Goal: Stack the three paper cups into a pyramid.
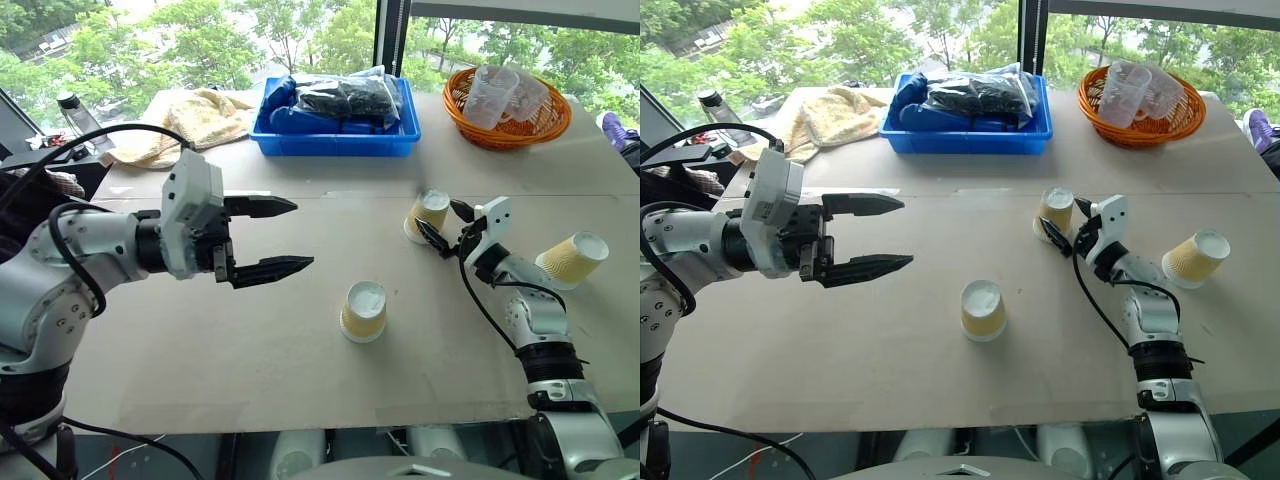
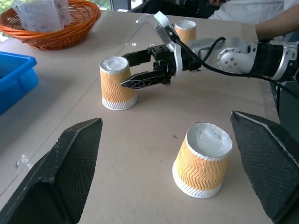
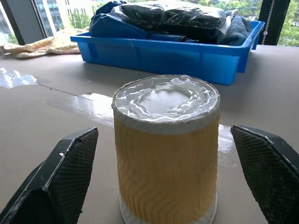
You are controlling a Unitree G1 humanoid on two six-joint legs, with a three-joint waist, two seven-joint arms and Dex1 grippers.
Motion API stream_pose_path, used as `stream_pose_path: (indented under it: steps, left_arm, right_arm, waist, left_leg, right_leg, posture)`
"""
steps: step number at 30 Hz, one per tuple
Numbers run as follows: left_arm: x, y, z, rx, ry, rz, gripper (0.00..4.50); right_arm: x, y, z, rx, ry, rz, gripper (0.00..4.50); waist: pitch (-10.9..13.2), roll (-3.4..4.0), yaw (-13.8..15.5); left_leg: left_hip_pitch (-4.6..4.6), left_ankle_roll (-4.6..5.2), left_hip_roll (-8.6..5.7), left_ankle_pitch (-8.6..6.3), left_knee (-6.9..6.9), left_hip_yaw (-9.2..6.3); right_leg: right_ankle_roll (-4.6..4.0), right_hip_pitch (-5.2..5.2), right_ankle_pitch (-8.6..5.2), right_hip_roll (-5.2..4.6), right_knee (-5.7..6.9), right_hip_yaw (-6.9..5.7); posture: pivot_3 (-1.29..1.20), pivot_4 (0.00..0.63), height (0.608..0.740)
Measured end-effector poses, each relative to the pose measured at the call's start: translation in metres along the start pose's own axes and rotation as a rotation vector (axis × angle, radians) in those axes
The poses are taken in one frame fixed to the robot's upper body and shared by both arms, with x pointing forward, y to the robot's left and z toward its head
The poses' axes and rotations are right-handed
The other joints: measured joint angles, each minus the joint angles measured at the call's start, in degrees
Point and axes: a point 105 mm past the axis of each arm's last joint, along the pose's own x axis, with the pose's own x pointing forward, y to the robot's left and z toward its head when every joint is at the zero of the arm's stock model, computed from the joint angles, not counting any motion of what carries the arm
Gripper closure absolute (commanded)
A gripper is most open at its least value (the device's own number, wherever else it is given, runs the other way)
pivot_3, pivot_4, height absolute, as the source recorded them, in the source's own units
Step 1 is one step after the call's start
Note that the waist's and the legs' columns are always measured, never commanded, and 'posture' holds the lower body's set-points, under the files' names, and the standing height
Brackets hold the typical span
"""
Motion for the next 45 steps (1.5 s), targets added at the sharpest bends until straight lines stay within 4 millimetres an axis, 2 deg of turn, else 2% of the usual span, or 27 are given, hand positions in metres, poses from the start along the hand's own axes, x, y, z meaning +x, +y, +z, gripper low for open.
stream_pose_path:
  steps: [9, 12, 16, 20, 23, 30, 33, 37, 41, 45]
  left_arm:
    - [-0.001, 0.011, 0.0, -0.006, -0.012, 0.077, 0.02]
    - [-0.001, 0.012, 0.0, -0.007, -0.012, 0.085, 0.0]
    - [-0.002, 0.015, -0.002, -0.014, -0.012, 0.096, 0.0]
    - [-0.002, 0.015, -0.003, -0.018, -0.016, 0.093, 0.0]
    - [-0.002, 0.013, -0.002, -0.013, -0.017, 0.072, 0.0]
    - [-0.001, 0.008, -0.002, 0.026, -0.023, 0.023, 0.0]
    - [0.002, 0.0, -0.003, 0.032, -0.038, -0.042, 0.0]
    - [0.005, -0.008, -0.003, 0.05, -0.042, -0.11, 0.0]
    - [0.008, -0.016, -0.003, 0.065, -0.035, -0.195, 0.0]
    - [0.012, -0.021, -0.002, 0.08, -0.031, -0.248, 0.0]
  right_arm:
    - [0.014, 0.003, 0.009, 0.002, -0.031, 0.017, 0.0]
    - [0.015, 0.005, 0.007, 0.01, -0.031, 0.019, 0.66]
    - [0.015, 0.005, 0.008, 0.0, -0.033, 0.019, 2.32]
    - [0.013, 0.008, 0.009, -0.008, -0.034, 0.041, 2.37]
    - [-0.003, 0.012, 0.011, -0.055, -0.023, 0.089, 2.37]
    - [-0.066, 0.037, 0.028, 0.016, 0.025, 0.298, 2.37]
    - [-0.097, 0.062, 0.02, 0.112, 0.11, 0.435, 2.37]
    - [-0.105, 0.081, 0.018, 0.143, 0.13, 0.496, 2.37]
    - [-0.101, 0.1, 0.015, 0.148, 0.126, 0.554, 2.37]
    - [-0.096, 0.108, 0.008, 0.086, 0.137, 0.576, 2.37]
  waist:
    - [0.0, 0.01, 0.01]
    - [0.01, 0.01, -0.01]
    - [0.01, 0.02, -0.02]
    - [0.01, 0.02, 0.0]
    - [0.01, 0.02, 0.26]
    - [0.02, 0.04, 0.25]
    - [0.03, 0.01, 0.3]
    - [0.03, -0.01, -0.02]
    - [0.03, -0.01, 0.17]
    - [0.03, -0.01, 0.3]
  left_leg:
    - [-0.02, -0.03, 0.0, 0.01, -0.01, 0.01]
    - [-0.02, -0.03, 0.0, 0.02, -0.01, 0.02]
    - [-0.01, -0.03, 0.0, 0.01, 0.0, 0.02]
    - [-0.02, -0.03, 0.0, 0.01, 0.0, 0.02]
    - [-0.06, -0.04, 0.0, 0.02, -0.01, 0.01]
    - [-0.07, 0.0, 0.0, -0.01, -0.02, 0.0]
    - [-0.02, 0.02, 0.0, -0.02, -0.01, 0.01]
    - [0.13, 0.02, -0.01, -0.02, 0.02, 0.09]
    - [0.14, 0.01, -0.01, -0.01, 0.06, 0.05]
    - [0.06, 0.02, -0.04, -0.01, 0.07, 0.05]
  right_leg:
    - [0.2, -0.01, 0.12, -0.02, -0.01, 0.0]
    - [0.21, -0.02, 0.13, -0.02, -0.01, 0.01]
    - [0.21, -0.02, 0.13, -0.02, 0.0, 0.01]
    - [0.21, -0.02, 0.13, -0.02, 0.0, 0.01]
    - [0.21, -0.02, 0.13, -0.06, -0.01, -0.05]
    - [0.22, -0.04, 0.12, -0.07, -0.02, -0.03]
    - [0.01, 0.01, 0.0, -0.05, -0.03, -0.04]
    - [0.02, 0.05, 0.0, 0.0, 0.02, 0.04]
    - [0.06, 0.07, -0.03, 0.03, 0.05, 0.02]
    - [-0.02, 0.05, 0.01, 0.01, 0.0, 0.03]
  posture:
    - [0.0, 0.15, 0.733]
    - [0.0, 0.15, 0.733]
    - [0.0, 0.15, 0.733]
    - [0.0, 0.15, 0.733]
    - [0.0, 0.15, 0.733]
    - [0.0, 0.15, 0.733]
    - [0.0, 0.15, 0.733]
    - [0.0, 0.15, 0.733]
    - [0.0, 0.15, 0.733]
    - [0.0, 0.15, 0.733]
